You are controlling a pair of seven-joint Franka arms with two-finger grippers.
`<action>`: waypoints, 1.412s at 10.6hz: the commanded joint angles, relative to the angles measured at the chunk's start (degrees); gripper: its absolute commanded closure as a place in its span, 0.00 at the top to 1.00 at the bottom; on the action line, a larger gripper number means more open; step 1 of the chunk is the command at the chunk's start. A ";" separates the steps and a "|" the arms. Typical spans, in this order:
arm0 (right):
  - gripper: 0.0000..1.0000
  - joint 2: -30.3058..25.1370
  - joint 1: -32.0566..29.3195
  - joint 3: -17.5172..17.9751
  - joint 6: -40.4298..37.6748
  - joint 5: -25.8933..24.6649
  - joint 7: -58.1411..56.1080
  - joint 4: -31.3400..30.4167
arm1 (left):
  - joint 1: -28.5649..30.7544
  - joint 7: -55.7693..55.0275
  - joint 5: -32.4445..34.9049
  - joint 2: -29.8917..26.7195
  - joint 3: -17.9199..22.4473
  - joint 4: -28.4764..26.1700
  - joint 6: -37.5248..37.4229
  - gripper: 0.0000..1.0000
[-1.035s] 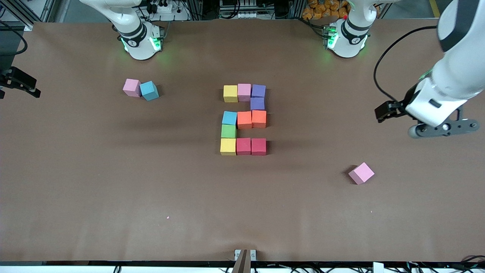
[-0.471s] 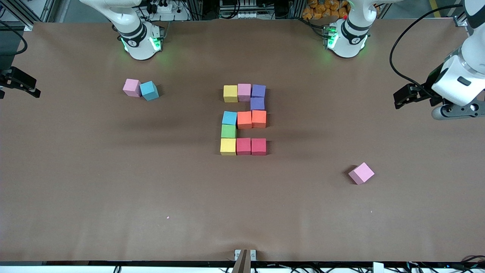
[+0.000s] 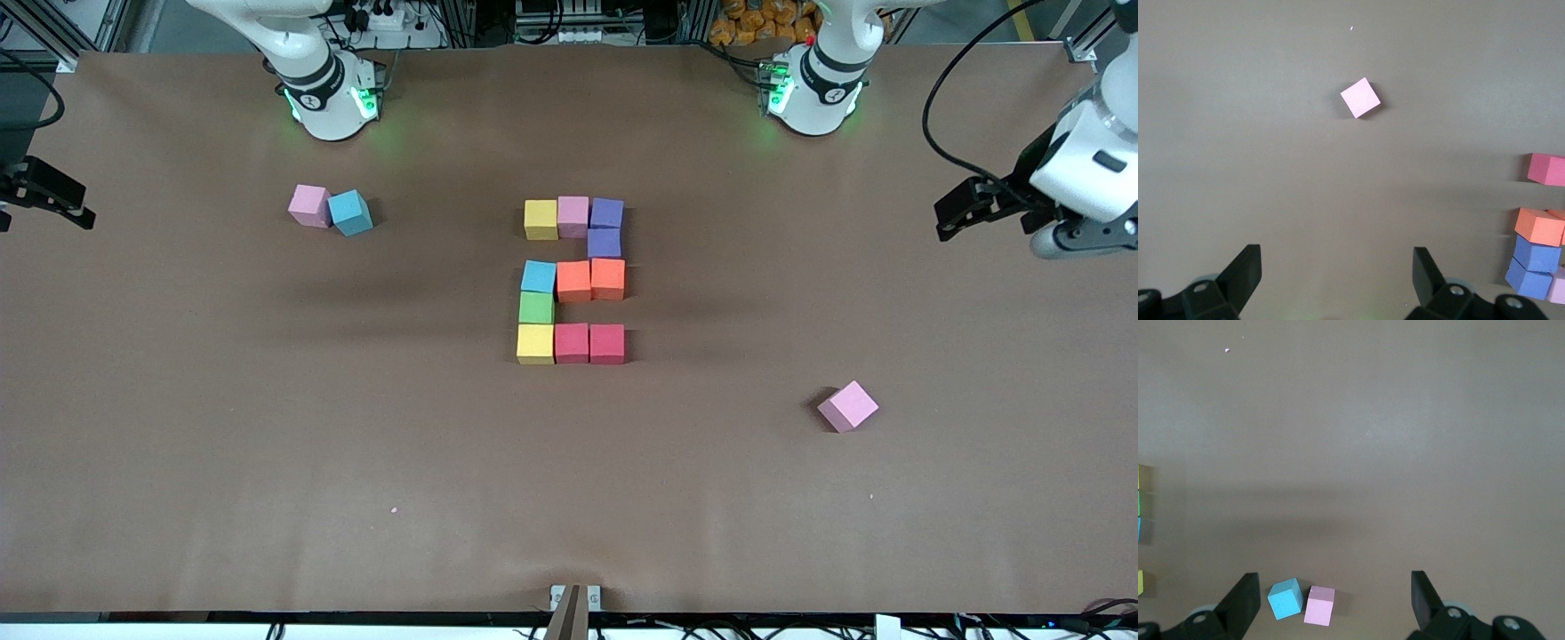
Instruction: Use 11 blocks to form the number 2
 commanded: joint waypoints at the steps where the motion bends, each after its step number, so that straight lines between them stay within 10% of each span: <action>1: 1.00 0.27 0.02 -0.03 -0.51 0.70 -0.20 0.92 | 0.55 1.28 -1.54 -3.34 0.44 -3.44 0.56 1.00; 15: 1.00 0.18 -0.24 -0.11 -0.77 0.70 -0.20 1.09 | 2.65 2.16 -2.07 -2.11 -0.17 -0.97 0.65 1.00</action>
